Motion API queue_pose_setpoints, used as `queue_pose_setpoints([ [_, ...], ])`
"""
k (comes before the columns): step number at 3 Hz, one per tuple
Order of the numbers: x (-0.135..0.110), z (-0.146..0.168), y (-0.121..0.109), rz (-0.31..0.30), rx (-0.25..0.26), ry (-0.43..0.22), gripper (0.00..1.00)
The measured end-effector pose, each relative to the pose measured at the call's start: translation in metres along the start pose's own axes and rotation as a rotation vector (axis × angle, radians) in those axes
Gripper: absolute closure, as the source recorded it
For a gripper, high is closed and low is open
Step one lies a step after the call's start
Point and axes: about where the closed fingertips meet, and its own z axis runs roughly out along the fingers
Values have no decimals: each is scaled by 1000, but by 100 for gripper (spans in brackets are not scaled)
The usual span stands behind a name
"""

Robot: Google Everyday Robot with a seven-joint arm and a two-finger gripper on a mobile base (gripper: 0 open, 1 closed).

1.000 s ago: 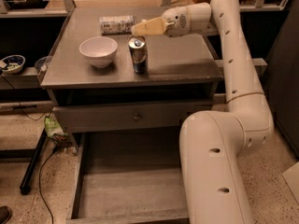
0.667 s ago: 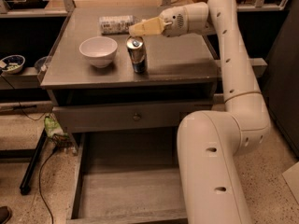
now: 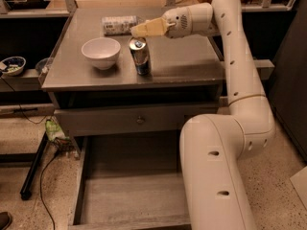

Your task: Pick redbull can from middle drawer and place on counter

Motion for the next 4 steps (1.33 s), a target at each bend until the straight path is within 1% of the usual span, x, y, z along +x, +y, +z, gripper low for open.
queue_pose_setpoints([
  [1, 0, 0, 0, 0, 0, 0, 84],
  [4, 0, 0, 0, 0, 0, 0, 14],
])
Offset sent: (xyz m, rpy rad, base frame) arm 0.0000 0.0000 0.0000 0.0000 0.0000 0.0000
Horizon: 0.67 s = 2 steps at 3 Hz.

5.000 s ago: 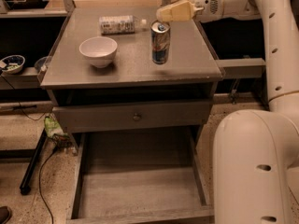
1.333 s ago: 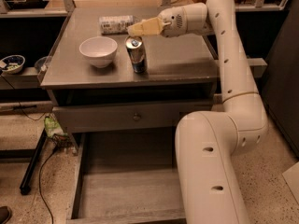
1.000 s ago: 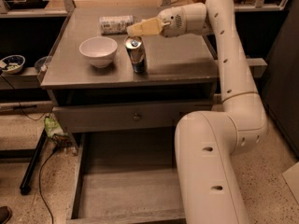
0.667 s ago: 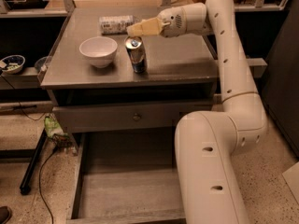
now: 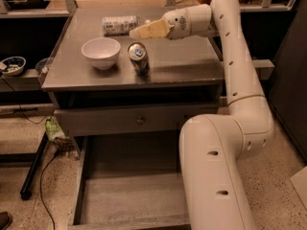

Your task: Pick redbull can from middle drawer and place on counter

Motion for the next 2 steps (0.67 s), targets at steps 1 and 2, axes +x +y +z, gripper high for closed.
queue_pose_setpoints([
  [1, 0, 0, 0, 0, 0, 0, 0],
  [2, 0, 0, 0, 0, 0, 0, 0],
])
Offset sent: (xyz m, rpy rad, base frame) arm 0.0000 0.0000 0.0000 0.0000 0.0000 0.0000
